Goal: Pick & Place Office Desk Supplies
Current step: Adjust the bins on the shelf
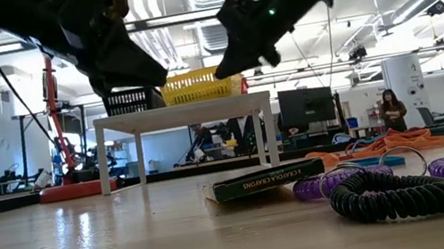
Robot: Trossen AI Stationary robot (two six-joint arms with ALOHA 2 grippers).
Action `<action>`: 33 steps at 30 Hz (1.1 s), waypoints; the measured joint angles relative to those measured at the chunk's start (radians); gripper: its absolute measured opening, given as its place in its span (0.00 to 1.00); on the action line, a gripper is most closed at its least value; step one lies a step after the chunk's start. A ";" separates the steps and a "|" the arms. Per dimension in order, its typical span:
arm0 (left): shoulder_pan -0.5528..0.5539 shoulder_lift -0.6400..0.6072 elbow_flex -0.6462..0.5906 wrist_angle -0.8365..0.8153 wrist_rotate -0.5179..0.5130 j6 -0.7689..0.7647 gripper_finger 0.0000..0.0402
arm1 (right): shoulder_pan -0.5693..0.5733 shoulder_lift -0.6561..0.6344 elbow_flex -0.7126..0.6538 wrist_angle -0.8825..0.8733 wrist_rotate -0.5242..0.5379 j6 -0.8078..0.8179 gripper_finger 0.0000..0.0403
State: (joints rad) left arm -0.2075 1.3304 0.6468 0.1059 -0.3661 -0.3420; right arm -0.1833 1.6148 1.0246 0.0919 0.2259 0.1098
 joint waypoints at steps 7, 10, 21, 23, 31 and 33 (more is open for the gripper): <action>-0.009 0.000 0.000 0.003 0.000 0.000 0.29 | 0.008 -0.037 0.120 -0.274 0.197 -0.026 0.08; -0.010 0.000 0.000 0.003 0.000 0.000 0.29 | 0.022 -0.045 0.168 -0.357 0.164 -0.029 0.08; -0.028 0.000 0.000 0.007 0.000 0.000 0.29 | -0.037 -0.057 0.362 -0.542 0.139 -0.160 0.08; -0.030 0.000 0.000 0.008 0.000 0.000 0.29 | -0.112 -0.050 0.423 -0.551 0.135 -0.207 0.08; -0.032 0.000 0.000 0.011 -0.011 -0.007 0.29 | -0.541 0.119 0.719 -0.637 -0.239 -0.204 0.06; -0.032 0.000 0.000 0.011 -0.017 -0.008 0.29 | -0.614 0.194 0.770 -0.641 -0.358 -0.158 0.05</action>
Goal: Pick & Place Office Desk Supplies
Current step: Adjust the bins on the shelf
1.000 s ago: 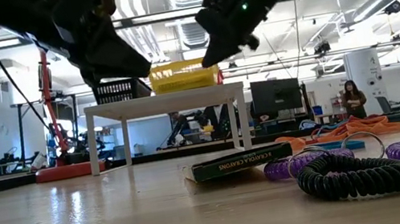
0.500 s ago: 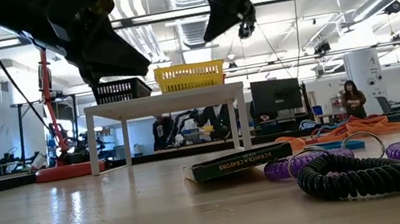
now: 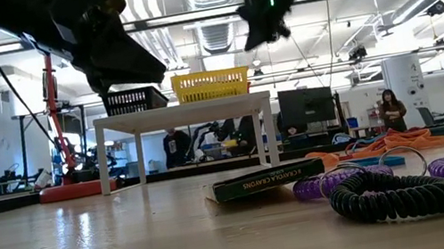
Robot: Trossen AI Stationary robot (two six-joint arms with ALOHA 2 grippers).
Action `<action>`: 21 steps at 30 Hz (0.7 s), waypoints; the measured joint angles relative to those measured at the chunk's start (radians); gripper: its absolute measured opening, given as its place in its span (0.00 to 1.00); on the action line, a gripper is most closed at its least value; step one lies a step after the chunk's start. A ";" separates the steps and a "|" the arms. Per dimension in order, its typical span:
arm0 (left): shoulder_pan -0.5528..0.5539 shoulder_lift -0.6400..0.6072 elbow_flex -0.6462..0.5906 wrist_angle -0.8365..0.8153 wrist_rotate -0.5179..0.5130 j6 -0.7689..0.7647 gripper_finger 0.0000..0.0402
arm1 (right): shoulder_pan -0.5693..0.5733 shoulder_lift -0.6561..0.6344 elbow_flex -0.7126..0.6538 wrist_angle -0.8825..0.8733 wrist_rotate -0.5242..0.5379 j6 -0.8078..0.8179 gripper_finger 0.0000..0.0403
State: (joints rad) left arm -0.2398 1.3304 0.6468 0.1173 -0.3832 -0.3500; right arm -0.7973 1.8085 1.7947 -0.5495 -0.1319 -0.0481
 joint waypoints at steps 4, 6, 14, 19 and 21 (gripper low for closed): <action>0.000 0.000 0.000 0.000 -0.020 -0.014 0.29 | -0.075 0.139 0.080 -0.001 -0.098 0.084 0.02; 0.000 0.000 0.000 0.000 -0.021 -0.014 0.29 | -0.091 0.198 0.117 -0.002 -0.115 0.119 0.02; -0.002 0.000 0.000 0.000 -0.021 -0.019 0.29 | -0.085 0.335 0.216 -0.002 -0.267 0.185 0.02; -0.002 0.000 0.000 0.000 -0.021 -0.026 0.29 | -0.059 0.353 0.245 -0.036 -0.273 0.173 0.02; -0.003 0.000 0.000 0.000 -0.021 -0.026 0.29 | -0.049 0.347 0.246 -0.046 -0.273 0.161 0.02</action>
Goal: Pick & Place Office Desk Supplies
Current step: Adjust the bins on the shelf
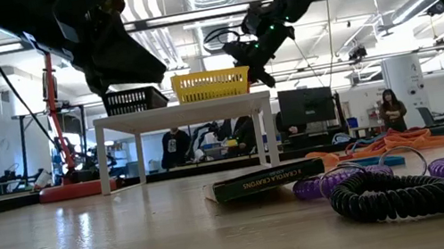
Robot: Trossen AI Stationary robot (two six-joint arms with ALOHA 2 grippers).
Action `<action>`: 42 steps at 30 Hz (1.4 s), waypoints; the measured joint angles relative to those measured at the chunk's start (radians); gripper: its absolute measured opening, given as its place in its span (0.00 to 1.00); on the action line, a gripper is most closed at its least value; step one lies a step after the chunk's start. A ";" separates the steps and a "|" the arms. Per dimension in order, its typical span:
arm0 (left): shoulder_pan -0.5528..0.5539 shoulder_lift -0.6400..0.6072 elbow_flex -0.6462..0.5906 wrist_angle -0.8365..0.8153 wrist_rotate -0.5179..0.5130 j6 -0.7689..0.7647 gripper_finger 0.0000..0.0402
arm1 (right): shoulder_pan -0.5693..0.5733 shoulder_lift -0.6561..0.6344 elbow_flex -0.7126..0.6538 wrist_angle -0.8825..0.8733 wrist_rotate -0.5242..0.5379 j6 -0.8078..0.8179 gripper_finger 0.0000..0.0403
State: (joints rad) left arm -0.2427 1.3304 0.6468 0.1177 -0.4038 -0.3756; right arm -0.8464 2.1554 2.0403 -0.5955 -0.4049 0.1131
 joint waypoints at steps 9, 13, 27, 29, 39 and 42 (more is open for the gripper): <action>0.000 0.000 0.000 0.019 0.000 -0.001 0.29 | 0.024 -0.044 0.001 -0.028 0.007 -0.049 0.02; 0.000 0.000 0.000 0.021 0.000 -0.019 0.29 | 0.019 -0.055 0.019 -0.025 0.190 -0.050 0.02; -0.001 0.000 0.000 0.023 0.000 -0.045 0.29 | -0.069 0.032 0.015 -0.030 -0.002 -0.045 0.02; -0.001 0.000 0.000 0.023 0.000 -0.045 0.29 | -0.068 0.033 0.015 -0.030 -0.050 -0.059 0.02; -0.001 0.000 0.000 0.024 0.000 -0.052 0.29 | -0.058 0.030 0.015 -0.092 -0.162 -0.112 0.02; -0.001 0.000 0.000 0.025 0.000 -0.053 0.29 | -0.048 0.030 0.014 -0.116 -0.171 -0.141 0.02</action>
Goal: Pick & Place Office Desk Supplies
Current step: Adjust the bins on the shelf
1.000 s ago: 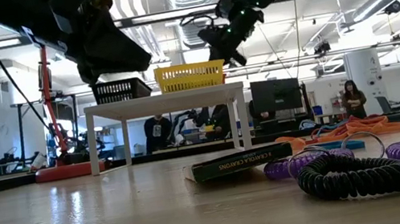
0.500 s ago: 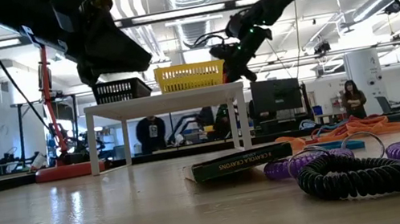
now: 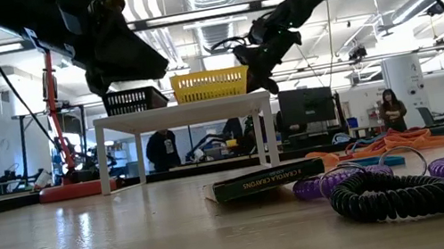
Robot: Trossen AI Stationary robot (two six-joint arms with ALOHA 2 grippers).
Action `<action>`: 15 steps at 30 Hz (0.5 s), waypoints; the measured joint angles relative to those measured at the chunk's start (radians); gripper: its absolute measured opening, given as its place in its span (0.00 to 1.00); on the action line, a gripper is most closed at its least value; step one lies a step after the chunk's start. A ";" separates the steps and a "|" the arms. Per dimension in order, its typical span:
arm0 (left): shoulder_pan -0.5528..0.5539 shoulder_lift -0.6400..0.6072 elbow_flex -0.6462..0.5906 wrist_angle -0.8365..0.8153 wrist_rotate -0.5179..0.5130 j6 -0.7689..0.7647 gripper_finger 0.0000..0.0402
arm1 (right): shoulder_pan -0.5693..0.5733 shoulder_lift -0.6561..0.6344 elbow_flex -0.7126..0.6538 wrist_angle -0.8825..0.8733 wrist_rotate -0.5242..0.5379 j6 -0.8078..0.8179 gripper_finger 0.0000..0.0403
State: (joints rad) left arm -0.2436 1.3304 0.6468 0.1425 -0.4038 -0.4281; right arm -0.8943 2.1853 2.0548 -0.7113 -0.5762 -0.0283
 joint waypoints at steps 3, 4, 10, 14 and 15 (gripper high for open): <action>0.000 0.000 0.000 0.000 0.000 0.000 0.29 | 0.006 -0.001 0.000 -0.008 -0.003 -0.019 0.02; 0.000 0.000 0.000 0.000 0.000 0.000 0.29 | 0.008 -0.002 0.000 -0.011 -0.004 -0.029 0.02; 0.000 0.000 0.000 0.005 0.000 0.000 0.29 | 0.006 -0.006 0.000 0.008 0.022 -0.026 0.02; 0.000 0.000 0.000 0.017 0.000 0.001 0.29 | 0.011 -0.003 0.000 0.082 0.128 0.003 0.02; 0.000 0.000 0.000 0.023 0.000 0.001 0.29 | 0.011 0.001 0.000 0.110 0.124 0.000 0.02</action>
State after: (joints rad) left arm -0.2436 1.3304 0.6468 0.1658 -0.4038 -0.4274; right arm -0.8833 2.1862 2.0548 -0.6015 -0.4523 -0.0287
